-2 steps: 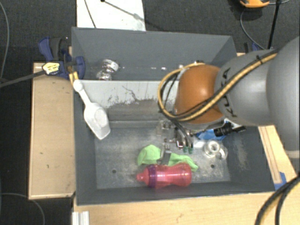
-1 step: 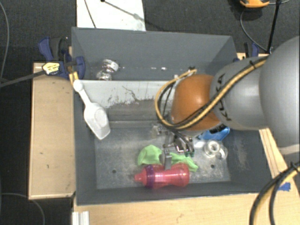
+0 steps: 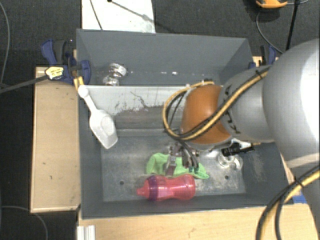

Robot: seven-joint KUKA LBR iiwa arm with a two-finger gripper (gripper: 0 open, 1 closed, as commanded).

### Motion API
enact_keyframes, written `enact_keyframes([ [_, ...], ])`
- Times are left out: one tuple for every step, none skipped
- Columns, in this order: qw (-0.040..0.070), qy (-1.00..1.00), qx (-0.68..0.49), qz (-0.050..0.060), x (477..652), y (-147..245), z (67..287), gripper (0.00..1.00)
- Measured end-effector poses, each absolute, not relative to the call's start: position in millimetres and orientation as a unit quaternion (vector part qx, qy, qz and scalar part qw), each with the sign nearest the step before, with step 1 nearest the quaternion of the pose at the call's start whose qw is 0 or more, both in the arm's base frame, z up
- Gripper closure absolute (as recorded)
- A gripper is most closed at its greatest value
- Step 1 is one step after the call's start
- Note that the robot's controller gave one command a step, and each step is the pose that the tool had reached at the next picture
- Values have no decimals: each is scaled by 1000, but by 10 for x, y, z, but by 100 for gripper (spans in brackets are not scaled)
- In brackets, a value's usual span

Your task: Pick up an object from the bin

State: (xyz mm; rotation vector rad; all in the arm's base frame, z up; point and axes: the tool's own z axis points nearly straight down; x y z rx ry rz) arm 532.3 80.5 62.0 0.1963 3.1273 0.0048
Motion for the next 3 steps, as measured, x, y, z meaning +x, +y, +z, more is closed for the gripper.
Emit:
enact_keyframes([
  [3, 997, 79, 1, 5320, 803, 632, 100],
  [0, 996, 90, 0, 5302, 799, 689, 100],
  [-4, 996, 86, -1, 5284, 796, 903, 100],
])
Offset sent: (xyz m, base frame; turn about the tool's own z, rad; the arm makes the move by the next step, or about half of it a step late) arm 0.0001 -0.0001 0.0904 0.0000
